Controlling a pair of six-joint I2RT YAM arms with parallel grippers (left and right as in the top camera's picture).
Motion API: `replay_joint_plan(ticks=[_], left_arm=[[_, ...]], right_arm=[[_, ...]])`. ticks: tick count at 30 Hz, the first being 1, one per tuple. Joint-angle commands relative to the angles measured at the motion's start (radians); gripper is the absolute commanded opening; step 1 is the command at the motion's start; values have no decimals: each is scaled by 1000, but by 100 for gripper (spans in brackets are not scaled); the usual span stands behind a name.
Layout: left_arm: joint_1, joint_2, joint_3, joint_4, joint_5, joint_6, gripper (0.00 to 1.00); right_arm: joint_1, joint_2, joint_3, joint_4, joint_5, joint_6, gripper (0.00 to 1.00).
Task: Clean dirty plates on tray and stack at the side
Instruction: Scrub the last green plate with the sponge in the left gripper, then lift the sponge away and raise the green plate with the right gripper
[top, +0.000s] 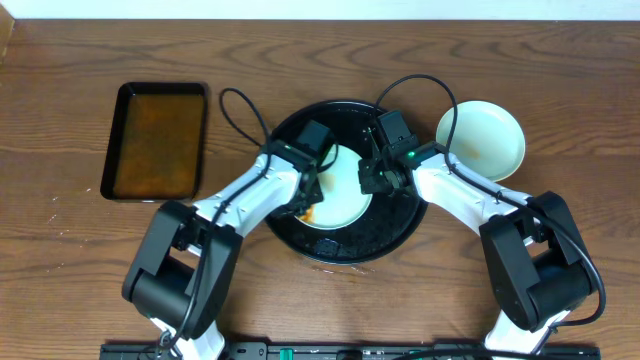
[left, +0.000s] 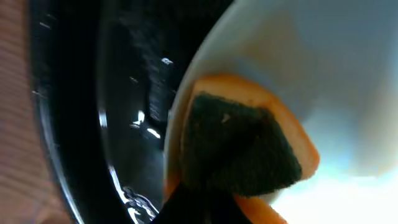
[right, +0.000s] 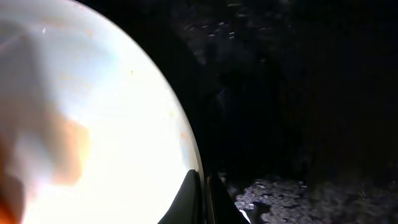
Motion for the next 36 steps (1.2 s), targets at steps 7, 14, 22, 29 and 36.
replay_joint_plan(ticks=[7,14,22,29,36], left_arm=[[119,-112,30,-58,-216,103,7],[137,-377,36,-42,-212,112,7],[184,-468,33,-40,-164,137,7],[190,-392,-1,-40,-102,162,7],[190,-354,-2,-29,-56,163,7]], right_arm=[[-8,7,6,-3,61,6,1],[-8,7,6,-2,60,6,1],[-8,-64,93,-98,69,-33,1],[33,-130,278,-361,348,-103,1],[95,-132,389,-463,509,-126,1]])
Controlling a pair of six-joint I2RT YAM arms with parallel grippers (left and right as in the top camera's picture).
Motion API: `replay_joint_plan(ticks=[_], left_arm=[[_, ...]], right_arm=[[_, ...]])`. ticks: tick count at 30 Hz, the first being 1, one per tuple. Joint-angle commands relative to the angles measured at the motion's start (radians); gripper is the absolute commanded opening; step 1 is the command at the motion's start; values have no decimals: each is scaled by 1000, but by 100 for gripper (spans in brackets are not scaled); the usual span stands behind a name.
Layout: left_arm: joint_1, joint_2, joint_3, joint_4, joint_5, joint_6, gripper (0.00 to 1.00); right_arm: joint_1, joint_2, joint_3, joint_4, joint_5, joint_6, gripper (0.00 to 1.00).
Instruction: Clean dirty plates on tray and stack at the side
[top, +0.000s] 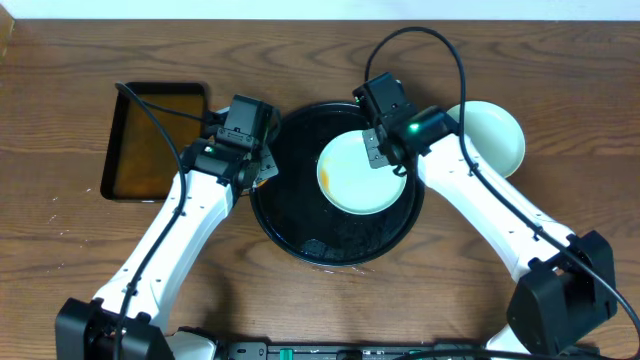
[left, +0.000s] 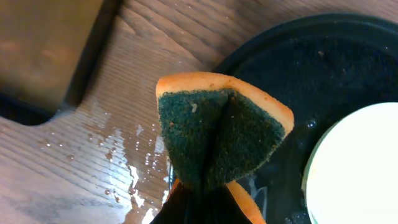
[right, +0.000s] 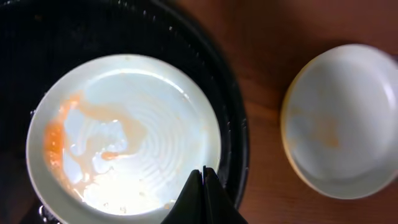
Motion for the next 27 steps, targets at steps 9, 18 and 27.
replay_joint_plan(ticks=[9,18,27], left_arm=[[2,6,-6,-6,19,13,8],[3,6,-6,-6,19,13,8],[2,6,-6,5,19,13,8]], right_arm=[[-70,62,-14,-48,-129,102,45],[-181,291,-19,20,-304,65,36],[-187,392,-20,47,-327,55,1]])
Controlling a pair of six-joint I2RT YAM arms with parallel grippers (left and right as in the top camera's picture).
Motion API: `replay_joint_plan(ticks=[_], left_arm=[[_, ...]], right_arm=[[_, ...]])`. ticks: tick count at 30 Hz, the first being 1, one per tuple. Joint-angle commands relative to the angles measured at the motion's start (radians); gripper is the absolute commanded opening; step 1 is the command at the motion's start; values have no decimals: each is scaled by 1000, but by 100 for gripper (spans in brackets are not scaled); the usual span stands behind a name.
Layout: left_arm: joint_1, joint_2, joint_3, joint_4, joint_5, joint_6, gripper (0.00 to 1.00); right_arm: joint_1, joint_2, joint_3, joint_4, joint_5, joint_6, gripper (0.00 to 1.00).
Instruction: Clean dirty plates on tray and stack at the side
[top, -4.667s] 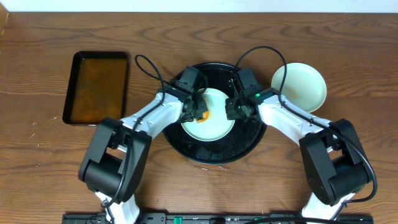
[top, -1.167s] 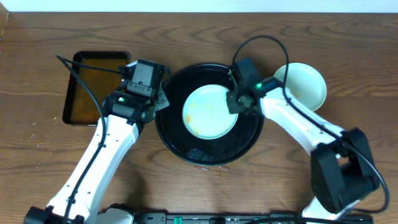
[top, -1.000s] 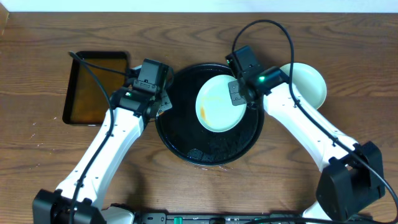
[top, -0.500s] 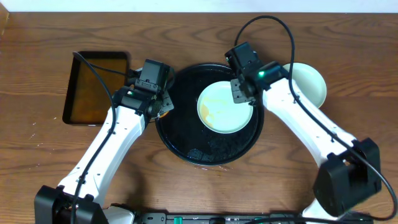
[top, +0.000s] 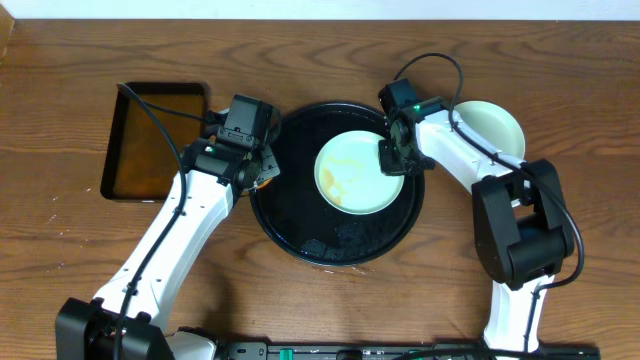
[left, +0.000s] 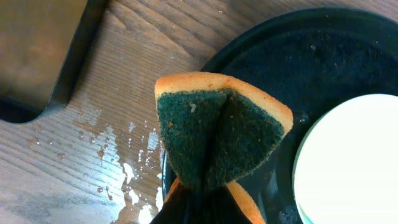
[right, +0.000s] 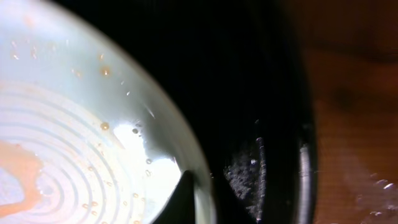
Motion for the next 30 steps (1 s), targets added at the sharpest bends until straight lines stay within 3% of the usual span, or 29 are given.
replay_joint_plan(ticks=[1,5,11,22,30], left_arm=[[2,6,-6,3,-5,13,8],[2,6,-6,3,-1,13,8],[2,6,-6,8,-1,13,8],[2,6,-6,14,-1,13,8],[2,6,-6,14,-1,13,8]], right_arm=[[-1,72,-11,21,-24,-5,1],[0,54,8,14,74,57,1],[64,-97,70,-74,414,54,1],[328,-227,72,-71,647,34,1],[385,-228,82,-76,704,34,1]])
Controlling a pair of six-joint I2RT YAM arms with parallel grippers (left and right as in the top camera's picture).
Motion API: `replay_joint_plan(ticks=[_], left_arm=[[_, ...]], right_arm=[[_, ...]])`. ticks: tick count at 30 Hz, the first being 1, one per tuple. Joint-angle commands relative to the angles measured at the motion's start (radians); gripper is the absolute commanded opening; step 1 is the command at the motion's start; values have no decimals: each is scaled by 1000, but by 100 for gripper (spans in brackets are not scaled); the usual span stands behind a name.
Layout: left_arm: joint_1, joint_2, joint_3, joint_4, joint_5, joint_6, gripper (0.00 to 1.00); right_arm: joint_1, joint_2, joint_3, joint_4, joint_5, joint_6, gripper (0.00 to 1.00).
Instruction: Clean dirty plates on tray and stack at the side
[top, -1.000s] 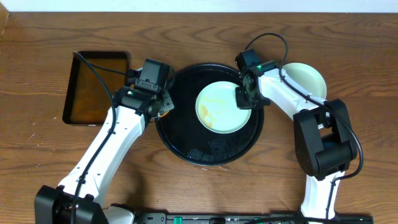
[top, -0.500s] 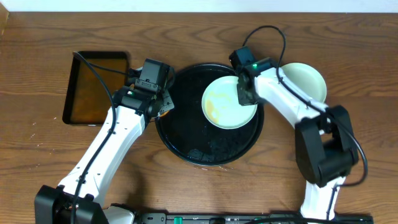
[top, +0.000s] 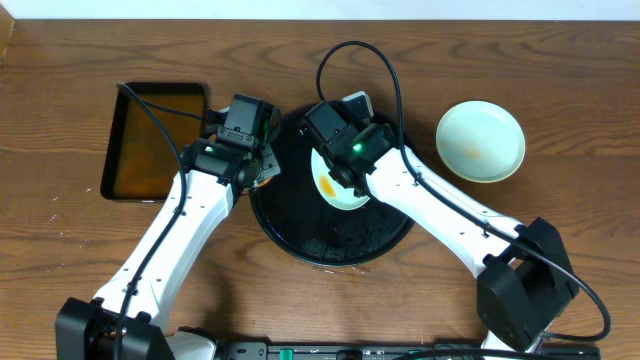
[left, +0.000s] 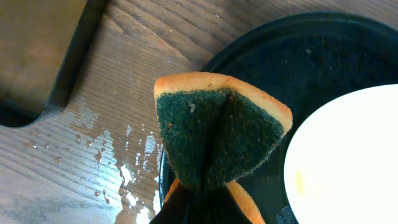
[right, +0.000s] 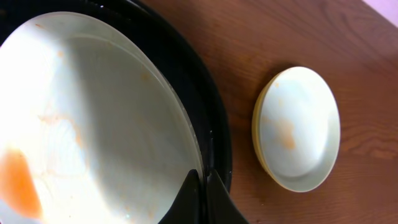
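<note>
A pale plate (right: 87, 118) with orange smears is tilted up over the round black tray (right: 214, 130); my right gripper (right: 200, 190) is shut on its rim. From overhead the plate (top: 338, 193) shows under the right wrist, with the right gripper (top: 345, 172) above the tray's middle. My left gripper (left: 199, 202) is shut on a folded orange and green sponge (left: 217, 134), held over the tray's left edge (top: 262, 170). A stack of pale plates (top: 480, 140) stands right of the tray, also seen in the right wrist view (right: 298, 127).
A rectangular dark tray (top: 155, 140) of brownish liquid sits at the far left. Water drops lie on the wood (left: 124, 168) between it and the round tray (top: 300, 235). Cables loop above both arms.
My right gripper was at the plate's right rim with the plate flat in the tray; now the wrist is over the tray's middle and the plate is tilted up in its grip. The left arm has not moved.
First the sponge was on the plate in the tray while my right gripper was at its rim. Then the left gripper held the sponge at the tray's left edge and the right hung shut above the flat plate. Then the right was at the rim; now it holds the plate up.
</note>
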Motion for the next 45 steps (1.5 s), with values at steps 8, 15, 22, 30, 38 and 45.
replay_joint_plan(ticks=[8,15,22,30,38,45], left_arm=[[11,6,-5,2,-2,13,8],[109,6,-6,24,126,16,8],[123,8,-6,65,235,22,8],[123,8,-6,65,234,21,8],[123,8,-6,64,234,21,8],[123,8,-8,64,234,21,8]], right_arm=[[16,-25,186,-119,146,3,1],[16,-25,221,-134,235,-134,1],[40,-25,221,-104,330,-317,1],[87,-25,221,-17,478,-501,1],[90,-25,221,-10,476,-509,1],[76,-25,221,-17,401,-461,1]])
